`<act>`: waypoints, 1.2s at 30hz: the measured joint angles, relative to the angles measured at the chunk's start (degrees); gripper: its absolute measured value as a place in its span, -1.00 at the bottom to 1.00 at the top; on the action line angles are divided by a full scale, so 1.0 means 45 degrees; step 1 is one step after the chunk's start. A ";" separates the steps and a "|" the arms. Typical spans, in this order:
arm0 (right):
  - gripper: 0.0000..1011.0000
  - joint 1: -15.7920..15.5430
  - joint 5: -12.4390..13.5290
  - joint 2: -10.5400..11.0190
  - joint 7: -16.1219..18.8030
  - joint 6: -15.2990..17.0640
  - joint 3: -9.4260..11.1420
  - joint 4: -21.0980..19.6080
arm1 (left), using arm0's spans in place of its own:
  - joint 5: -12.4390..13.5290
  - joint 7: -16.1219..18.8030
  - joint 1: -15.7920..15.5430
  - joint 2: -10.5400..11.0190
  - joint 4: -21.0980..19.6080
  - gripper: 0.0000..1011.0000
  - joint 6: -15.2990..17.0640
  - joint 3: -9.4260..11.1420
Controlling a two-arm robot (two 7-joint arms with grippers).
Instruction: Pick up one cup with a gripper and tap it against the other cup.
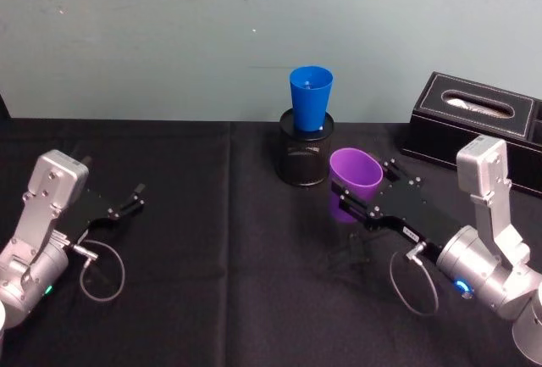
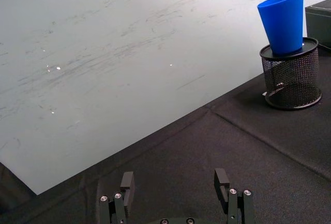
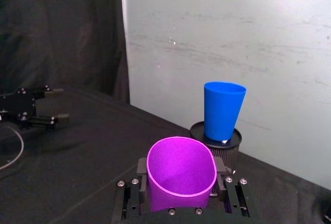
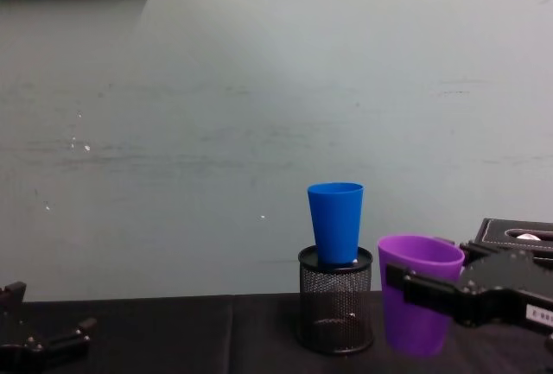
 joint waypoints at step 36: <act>0.46 -0.0503 -0.0417 -0.0170 -0.0092 -0.0375 -0.0187 0.0783 | 0.0000 0.0001 0.0000 0.0000 0.0000 1.00 0.0000 0.0000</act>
